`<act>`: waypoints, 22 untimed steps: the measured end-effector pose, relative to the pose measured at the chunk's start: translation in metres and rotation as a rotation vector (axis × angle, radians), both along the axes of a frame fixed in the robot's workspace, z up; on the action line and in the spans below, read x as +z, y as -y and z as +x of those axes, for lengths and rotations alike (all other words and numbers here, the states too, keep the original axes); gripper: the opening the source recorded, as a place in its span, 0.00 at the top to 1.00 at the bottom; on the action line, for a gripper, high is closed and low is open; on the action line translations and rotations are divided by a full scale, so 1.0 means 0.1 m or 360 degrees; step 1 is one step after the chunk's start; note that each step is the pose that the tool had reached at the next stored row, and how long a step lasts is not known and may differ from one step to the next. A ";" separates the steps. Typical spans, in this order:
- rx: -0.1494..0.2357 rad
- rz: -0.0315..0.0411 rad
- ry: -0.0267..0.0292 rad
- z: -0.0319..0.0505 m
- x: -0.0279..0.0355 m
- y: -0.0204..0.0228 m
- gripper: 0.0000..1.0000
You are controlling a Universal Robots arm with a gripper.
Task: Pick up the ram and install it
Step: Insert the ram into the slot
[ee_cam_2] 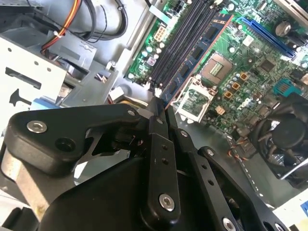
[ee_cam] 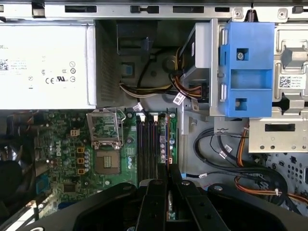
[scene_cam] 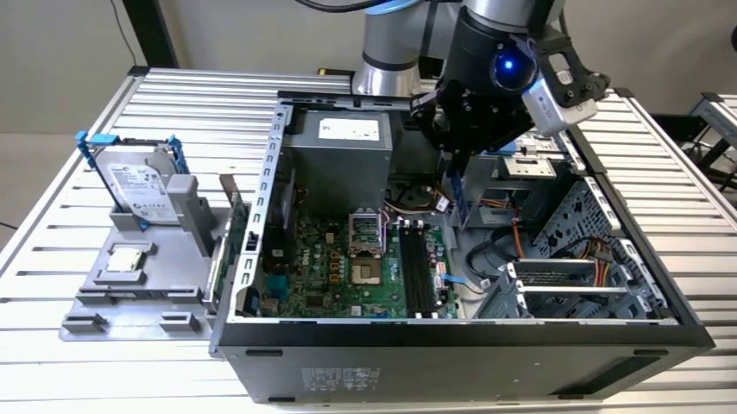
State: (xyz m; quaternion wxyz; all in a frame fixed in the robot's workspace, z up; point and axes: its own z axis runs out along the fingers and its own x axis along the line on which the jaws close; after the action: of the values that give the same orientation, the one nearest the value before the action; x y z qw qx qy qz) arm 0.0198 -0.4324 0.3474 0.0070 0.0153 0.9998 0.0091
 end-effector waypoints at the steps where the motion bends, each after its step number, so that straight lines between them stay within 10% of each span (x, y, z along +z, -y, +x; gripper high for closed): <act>1: 0.0000 -0.0001 -0.00001 0.000 -0.018 0.000 1.00; 22: -0.0001 -0.0006 -0.00001 -0.017 -0.406 0.001 1.00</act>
State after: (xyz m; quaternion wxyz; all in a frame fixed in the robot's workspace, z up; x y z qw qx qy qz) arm 0.0182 -0.4325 0.3069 0.0070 0.0155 0.9998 0.0073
